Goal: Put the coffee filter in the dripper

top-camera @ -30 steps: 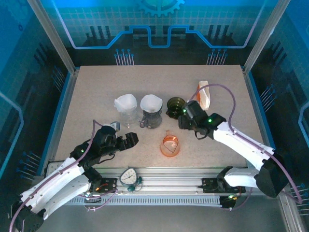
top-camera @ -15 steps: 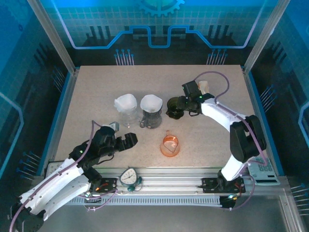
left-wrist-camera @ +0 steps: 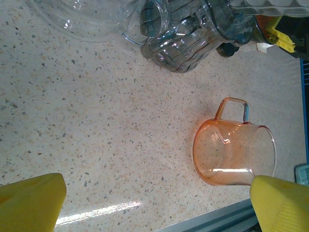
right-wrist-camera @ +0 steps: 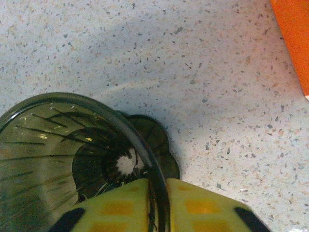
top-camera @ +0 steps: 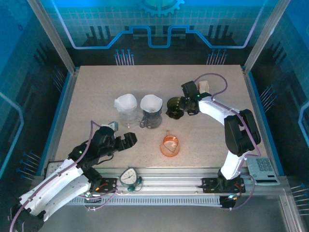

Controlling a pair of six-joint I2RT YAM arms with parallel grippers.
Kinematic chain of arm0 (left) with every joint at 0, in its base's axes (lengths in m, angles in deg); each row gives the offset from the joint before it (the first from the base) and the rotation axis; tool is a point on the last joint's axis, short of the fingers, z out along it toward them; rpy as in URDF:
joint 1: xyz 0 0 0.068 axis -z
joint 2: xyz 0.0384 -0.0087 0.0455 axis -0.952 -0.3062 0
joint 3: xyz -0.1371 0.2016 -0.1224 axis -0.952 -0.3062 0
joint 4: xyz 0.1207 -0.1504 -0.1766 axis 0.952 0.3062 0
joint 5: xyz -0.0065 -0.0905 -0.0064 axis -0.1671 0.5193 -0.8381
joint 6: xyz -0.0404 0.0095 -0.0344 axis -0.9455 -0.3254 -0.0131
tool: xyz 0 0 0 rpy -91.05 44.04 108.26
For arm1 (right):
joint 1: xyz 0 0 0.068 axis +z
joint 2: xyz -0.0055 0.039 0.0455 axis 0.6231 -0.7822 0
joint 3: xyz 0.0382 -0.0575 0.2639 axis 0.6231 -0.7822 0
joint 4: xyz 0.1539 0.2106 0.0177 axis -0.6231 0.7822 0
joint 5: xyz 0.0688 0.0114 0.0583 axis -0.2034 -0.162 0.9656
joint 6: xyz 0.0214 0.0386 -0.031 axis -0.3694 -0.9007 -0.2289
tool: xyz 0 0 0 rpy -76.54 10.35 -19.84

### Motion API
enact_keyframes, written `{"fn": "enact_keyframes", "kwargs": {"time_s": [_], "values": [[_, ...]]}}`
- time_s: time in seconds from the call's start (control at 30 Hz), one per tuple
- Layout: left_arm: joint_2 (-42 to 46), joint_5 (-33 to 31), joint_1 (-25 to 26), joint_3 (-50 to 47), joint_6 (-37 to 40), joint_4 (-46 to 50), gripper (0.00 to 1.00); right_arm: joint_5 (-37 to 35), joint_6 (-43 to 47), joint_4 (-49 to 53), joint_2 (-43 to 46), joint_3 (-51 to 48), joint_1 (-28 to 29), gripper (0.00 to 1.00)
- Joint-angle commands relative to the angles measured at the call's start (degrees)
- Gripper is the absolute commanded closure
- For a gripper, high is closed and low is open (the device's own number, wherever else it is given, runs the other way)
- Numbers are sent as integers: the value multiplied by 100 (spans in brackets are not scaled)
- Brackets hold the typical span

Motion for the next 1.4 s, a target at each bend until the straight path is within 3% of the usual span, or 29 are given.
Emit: {"fn": "enact_keyframes", "kwargs": {"time_s": [0.0,0.13,0.53,0.8,0.93,1.13,1.37], "values": [[62,-110,-46,-41,-19,161,1,74,-31,-84,231,-207,-154,91],[68,-105,-54,-62,-23,152,1,50,94,-107,660,-517,-235,100],[99,-105,-71,5,33,213,1,156,427,388,2958,-1817,-332,100],[98,-125,-88,76,70,258,1,971,617,1318,4460,-1985,-225,100],[81,-111,-96,84,56,236,1,1489,741,1781,4625,-1818,112,100],[61,-118,-98,70,46,219,1,1668,638,1952,4371,-1566,1114,100],[63,-109,-104,39,37,215,1,1262,662,1895,3830,-1239,1787,100]]}}
